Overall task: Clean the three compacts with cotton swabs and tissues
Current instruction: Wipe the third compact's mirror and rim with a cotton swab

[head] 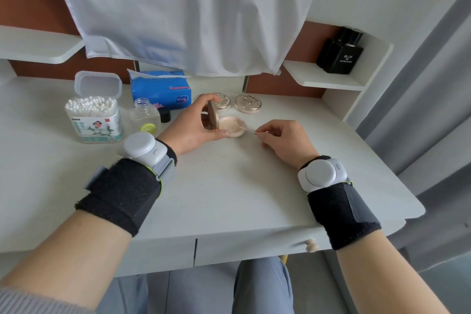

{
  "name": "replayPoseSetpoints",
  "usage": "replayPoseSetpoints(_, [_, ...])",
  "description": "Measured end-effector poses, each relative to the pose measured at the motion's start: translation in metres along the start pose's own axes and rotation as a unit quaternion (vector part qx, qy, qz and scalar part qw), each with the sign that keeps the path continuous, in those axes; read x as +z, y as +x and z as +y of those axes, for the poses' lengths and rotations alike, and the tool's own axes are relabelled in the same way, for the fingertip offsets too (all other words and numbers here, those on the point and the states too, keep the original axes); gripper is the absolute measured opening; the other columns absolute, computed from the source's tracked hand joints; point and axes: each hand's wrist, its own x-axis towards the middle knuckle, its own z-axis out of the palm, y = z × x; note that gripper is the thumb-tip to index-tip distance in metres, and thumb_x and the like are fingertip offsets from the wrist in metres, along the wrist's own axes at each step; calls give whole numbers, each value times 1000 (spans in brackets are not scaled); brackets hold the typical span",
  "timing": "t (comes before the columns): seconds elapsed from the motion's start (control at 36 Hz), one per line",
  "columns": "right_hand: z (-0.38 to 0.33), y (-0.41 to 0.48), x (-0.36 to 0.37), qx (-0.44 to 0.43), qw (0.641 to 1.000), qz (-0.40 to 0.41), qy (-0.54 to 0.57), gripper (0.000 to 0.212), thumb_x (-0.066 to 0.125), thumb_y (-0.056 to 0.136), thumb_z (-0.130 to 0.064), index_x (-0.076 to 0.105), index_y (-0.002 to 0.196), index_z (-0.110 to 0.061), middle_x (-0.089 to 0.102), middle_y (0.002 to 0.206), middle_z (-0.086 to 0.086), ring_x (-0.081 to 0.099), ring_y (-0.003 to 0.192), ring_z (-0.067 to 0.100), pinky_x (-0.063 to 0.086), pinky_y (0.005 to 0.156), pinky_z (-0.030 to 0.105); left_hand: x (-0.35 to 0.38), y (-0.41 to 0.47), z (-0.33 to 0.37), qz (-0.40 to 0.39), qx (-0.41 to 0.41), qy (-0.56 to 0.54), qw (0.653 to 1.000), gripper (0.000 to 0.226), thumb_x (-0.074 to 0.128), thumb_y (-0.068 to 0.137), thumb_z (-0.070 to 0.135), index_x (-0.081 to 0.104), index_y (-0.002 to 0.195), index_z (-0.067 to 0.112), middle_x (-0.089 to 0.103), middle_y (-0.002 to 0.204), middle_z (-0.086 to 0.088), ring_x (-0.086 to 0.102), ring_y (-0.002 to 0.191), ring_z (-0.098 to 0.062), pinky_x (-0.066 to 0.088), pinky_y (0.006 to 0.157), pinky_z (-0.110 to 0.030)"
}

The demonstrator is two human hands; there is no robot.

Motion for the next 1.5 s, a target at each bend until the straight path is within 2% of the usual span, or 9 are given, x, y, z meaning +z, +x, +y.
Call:
replayPoseSetpoints(0.11, [-7,-5,2,-17,997,-80,6,8,63,86,-15,70,83,-19,65,60,-5,48,48,-3,36,54,7,0,0,-1,5,5,1,1000,70,84,69,22,44,126,23,53,122,-2,59,105,-20,48,98,-38])
replayPoseSetpoints(0.28, [-3,-3,2,-18,1000,-21,1,8,62,88,-17,69,86,-20,65,60,-3,48,46,-2,34,51,7,1,0,-1,7,3,5,1000,70,85,68,21,45,125,22,53,118,-3,60,101,-21,49,95,-37])
replayPoseSetpoints(0.58, [-5,-4,6,-47,997,-59,-18,11,62,88,-17,66,82,-25,63,57,-8,48,49,1,35,55,11,1,2,-4,-16,-4,-2,1000,73,84,69,19,40,126,29,49,126,-3,60,106,-19,49,98,-38])
replayPoseSetpoints(0.78, [-5,-3,6,-48,998,-44,-7,10,61,88,-17,67,85,-23,63,58,-7,47,48,1,34,53,9,-2,0,0,-39,-17,-12,999,79,83,70,15,36,132,32,44,131,0,53,115,-17,43,94,-22])
replayPoseSetpoints(0.92, [-8,-5,7,-58,995,-74,-13,10,61,88,-18,67,83,-25,62,55,-10,49,51,2,38,57,13,-4,-1,7,-35,-42,-40,998,64,74,80,30,38,134,32,43,131,3,50,114,-11,37,92,-20])
replayPoseSetpoints(1.03, [-5,-3,7,-56,997,-42,-28,11,60,88,-18,66,83,-27,62,56,-9,50,52,1,37,59,13,-4,-1,9,-36,-55,-69,995,47,57,93,32,40,137,28,42,129,3,48,100,2,39,71,-2])
replayPoseSetpoints(1.14, [-7,-5,10,-68,994,-75,-42,12,62,88,-21,65,81,-30,62,55,-11,51,54,2,39,62,18,-5,-2,8,-31,-50,-50,997,44,55,94,34,41,135,29,43,132,2,44,114,-7,32,92,-19])
replayPoseSetpoints(1.33, [-8,-3,11,-67,996,-44,-46,11,60,89,-20,64,83,-28,63,56,-9,52,53,1,40,61,15,-3,0,4,-31,-56,-57,996,41,57,93,33,44,132,30,46,135,0,45,117,-9,34,85,-13])
replayPoseSetpoints(1.5, [-10,-3,14,-71,996,-46,-26,9,59,89,-18,66,86,-23,63,56,-9,52,52,1,41,62,16,-3,2,3,-23,-66,-68,995,39,58,92,33,46,129,32,46,136,2,43,124,-12,32,98,-23])
